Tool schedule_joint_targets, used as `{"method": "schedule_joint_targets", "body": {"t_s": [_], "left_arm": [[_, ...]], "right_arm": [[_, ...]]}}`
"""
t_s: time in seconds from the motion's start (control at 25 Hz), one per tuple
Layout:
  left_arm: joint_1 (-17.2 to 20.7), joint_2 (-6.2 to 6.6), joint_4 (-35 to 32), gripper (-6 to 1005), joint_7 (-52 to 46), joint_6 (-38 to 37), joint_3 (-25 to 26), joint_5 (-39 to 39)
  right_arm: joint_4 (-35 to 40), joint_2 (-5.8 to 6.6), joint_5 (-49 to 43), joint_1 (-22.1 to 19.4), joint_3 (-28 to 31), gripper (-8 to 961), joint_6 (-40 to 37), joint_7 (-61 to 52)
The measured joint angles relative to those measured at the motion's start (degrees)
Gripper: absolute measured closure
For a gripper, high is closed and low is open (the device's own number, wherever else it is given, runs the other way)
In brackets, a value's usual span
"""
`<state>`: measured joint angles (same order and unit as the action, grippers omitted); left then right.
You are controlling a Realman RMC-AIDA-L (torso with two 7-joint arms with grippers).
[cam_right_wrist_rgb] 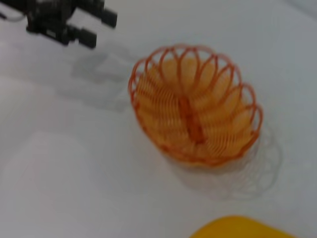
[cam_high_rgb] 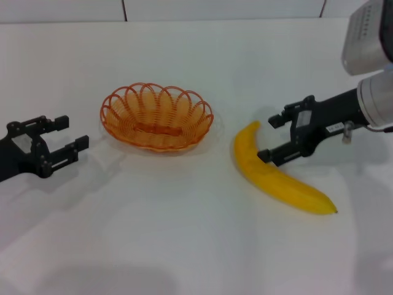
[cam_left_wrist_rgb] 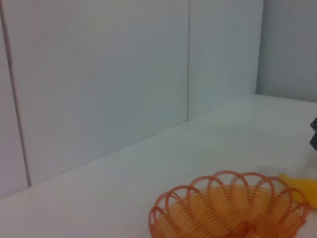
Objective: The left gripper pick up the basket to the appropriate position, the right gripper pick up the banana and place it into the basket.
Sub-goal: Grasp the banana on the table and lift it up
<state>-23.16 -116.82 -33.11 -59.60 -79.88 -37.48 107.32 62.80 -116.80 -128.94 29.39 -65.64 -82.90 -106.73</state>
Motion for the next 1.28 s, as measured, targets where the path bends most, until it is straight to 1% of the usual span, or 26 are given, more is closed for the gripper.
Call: {"method": "schedule_joint_targets", "body": {"t_s": [0.08, 0.2, 0.32, 0.52, 0.72, 1.28], "left_arm": [[0.25, 0.01, 0.62, 402, 1.02, -0.14, -0.04, 0.0], [0.72, 0.02, 1.54, 403, 3.4, -0.38, -0.05, 0.0], [1.24, 0.02, 2.82, 406, 5.81, -0.49, -0.05, 0.0], [1.44, 0.06, 3.28, 410, 6.31, -0.51, -0.05, 0.0], [1.44, 0.01, 3.31, 410, 6.34, -0.52, -0.05, 0.0], [0.97, 0.01, 3.41, 410, 6.39, -0.36, -0.05, 0.52]], "right_arm": [[5.43, 0.0, -1.13, -2.11, -3.82, 92, -0.75, -4.37], [11.67, 0.0, -3.04, -4.76, -7.68, 93, -1.9, -9.99], [13.63, 0.0, -4.56, -5.69, -9.74, 93, -2.59, -12.89], [12.11, -0.03, -6.82, -5.41, -10.85, 94, -2.44, -14.82], [7.12, -0.03, -6.97, -3.27, -11.56, 95, -1.8, -14.67], [-1.29, 0.16, -7.82, 0.9, -13.51, 97, 2.45, -14.44]]}}
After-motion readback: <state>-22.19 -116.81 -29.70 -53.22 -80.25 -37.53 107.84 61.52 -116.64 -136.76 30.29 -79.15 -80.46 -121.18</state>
